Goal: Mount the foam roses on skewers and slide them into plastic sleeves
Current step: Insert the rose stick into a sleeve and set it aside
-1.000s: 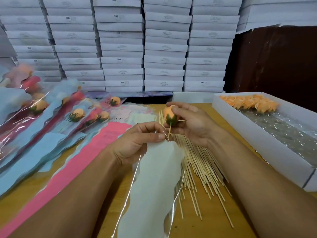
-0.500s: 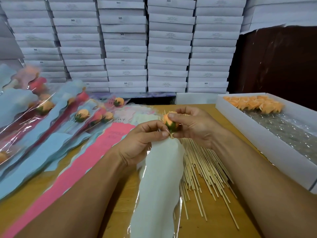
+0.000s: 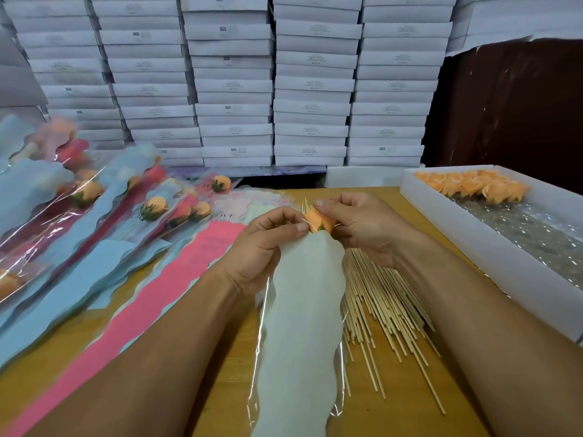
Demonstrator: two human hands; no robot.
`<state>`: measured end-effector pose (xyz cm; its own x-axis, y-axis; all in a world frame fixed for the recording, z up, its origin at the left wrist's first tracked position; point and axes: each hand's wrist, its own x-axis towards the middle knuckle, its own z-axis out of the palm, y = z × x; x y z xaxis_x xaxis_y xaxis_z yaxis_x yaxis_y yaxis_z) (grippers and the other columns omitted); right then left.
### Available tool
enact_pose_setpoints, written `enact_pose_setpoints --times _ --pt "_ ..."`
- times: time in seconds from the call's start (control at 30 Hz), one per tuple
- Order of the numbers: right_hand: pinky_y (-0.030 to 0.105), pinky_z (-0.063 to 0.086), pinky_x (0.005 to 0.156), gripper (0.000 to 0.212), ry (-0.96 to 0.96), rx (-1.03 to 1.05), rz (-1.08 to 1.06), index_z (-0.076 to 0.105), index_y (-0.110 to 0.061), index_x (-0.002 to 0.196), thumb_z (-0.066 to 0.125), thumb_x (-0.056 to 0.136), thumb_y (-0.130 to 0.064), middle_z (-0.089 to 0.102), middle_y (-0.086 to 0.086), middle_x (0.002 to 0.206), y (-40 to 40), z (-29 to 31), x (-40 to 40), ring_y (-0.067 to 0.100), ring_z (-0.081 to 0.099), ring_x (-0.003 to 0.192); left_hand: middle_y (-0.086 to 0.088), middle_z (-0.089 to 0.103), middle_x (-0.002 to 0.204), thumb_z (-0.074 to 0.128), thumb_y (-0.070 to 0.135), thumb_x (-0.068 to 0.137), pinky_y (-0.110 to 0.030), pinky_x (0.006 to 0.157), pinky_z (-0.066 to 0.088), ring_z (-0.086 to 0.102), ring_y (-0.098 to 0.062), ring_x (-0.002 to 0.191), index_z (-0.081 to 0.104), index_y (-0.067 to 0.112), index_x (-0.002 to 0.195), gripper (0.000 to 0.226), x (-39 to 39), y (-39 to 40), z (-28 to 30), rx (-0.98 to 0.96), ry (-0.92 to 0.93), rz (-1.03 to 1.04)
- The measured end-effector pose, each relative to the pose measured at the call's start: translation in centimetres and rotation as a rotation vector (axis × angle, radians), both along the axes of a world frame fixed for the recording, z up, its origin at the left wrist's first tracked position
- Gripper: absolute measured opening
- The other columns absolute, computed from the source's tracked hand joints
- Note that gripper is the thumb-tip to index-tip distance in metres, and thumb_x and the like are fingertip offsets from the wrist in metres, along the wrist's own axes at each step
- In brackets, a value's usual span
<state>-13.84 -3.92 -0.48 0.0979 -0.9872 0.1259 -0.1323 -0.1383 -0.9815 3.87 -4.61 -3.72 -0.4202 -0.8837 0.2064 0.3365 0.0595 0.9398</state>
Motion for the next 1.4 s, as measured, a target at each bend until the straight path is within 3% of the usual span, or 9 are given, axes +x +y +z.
enact_pose_setpoints --times 0.3,0.47,0.63,0.77,0.87,1.0,1.1,1.23,1.4 --pt "0.032 0.045 0.067 0.032 0.069 -0.001 0.071 0.069 -0.026 0.07 0.064 0.095 -0.046 0.063 -0.007 0.07 0.1 -0.3 0.4 0.008 0.058 0.065 -0.008 0.064 0.085 0.072 0.006 0.079 -0.031 0.067 0.051 0.061 -0.021 0.073 0.066 0.013 0.085 0.011 0.1 -0.7 -0.3 -0.01 0.023 0.089" --pt "0.027 0.049 0.06 0.036 0.054 0.063 0.11 0.07 -0.023 0.075 0.063 0.092 -0.053 0.068 -0.009 0.07 0.1 -0.6 0.6 0.006 0.062 0.065 -0.006 0.059 0.084 0.071 0.009 0.078 -0.035 0.066 0.034 0.053 -0.021 0.075 0.064 0.015 0.082 0.01 -0.2 -1.0 -0.4 -0.019 0.0 0.16" --pt "0.033 0.057 0.06 0.049 0.103 0.166 0.226 0.08 -0.021 0.083 0.077 0.061 -0.065 0.074 0.0 0.085 0.3 -0.8 0.2 0.016 0.066 0.078 -0.008 0.062 0.08 0.068 0.0 0.084 -0.03 0.06 0.053 0.06 -0.023 0.067 0.064 0.012 0.082 0.013 -0.3 -0.8 -0.5 0.003 0.062 0.152" --pt "0.027 0.052 0.052 0.024 0.12 0.215 0.29 0.078 -0.025 0.074 0.082 0.066 -0.047 0.073 -0.001 0.08 0.1 -0.8 -0.5 0.012 0.067 0.066 -0.01 0.061 0.092 0.073 0.013 0.075 -0.034 0.061 0.055 0.061 -0.026 0.071 0.068 0.015 0.09 0.016 -0.5 -0.7 -0.7 0.036 0.05 0.162" --pt "0.025 0.046 0.048 0.014 0.026 0.161 0.18 0.074 -0.023 0.072 0.079 0.08 -0.032 0.072 -0.003 0.076 -0.7 -0.9 -1.2 0.008 0.065 0.062 -0.016 0.066 0.108 0.081 0.03 0.072 -0.041 0.07 0.057 0.068 -0.031 0.084 0.066 0.021 0.118 0.049 -0.4 -0.7 -0.7 0.145 -0.013 0.131" --pt "0.024 0.038 0.049 0.013 -0.12 0.108 -0.068 0.074 -0.014 0.098 0.072 0.085 -0.016 0.072 0.0 0.081 -1.4 -0.9 -2.3 0.015 0.063 0.07 -0.015 0.073 0.094 0.089 0.047 0.065 -0.04 0.081 0.055 0.07 -0.029 0.083 0.079 0.015 0.093 0.044 0.1 -0.5 -0.6 0.249 -0.137 -0.049" --pt "0.025 0.038 0.05 0.013 -0.231 0.108 -0.226 0.072 -0.011 0.097 0.072 0.084 -0.013 0.072 0.004 0.086 -1.8 -0.8 -3.1 0.02 0.064 0.074 -0.021 0.072 0.103 0.086 0.039 0.071 -0.043 0.097 0.05 0.067 -0.033 0.094 0.076 0.002 0.103 0.05 0.5 -0.3 -0.9 0.292 -0.244 -0.211" --pt "0.029 0.04 0.055 0.015 -0.333 0.062 -0.409 0.064 -0.016 0.091 0.075 0.083 -0.009 0.069 0.005 0.09 -2.6 -0.9 -4.2 0.018 0.063 0.07 -0.017 0.076 0.093 0.079 0.028 0.075 -0.029 0.063 0.06 0.075 -0.024 0.074 0.079 0.002 0.092 0.03 1.2 0.1 -0.3 0.283 -0.387 -0.303" --pt "0.039 0.061 0.073 0.065 -0.452 0.058 -0.471 0.045 -0.015 0.142 0.079 0.087 -0.024 0.062 0.007 0.126 -3.4 -1.3 -4.7 0.023 0.067 0.101 -0.019 0.075 0.09 0.075 0.01 0.075 -0.031 0.062 0.062 0.074 -0.024 0.069 0.074 -0.004 0.097 0.026 1.1 0.0 -0.5 0.248 -0.384 -0.279"
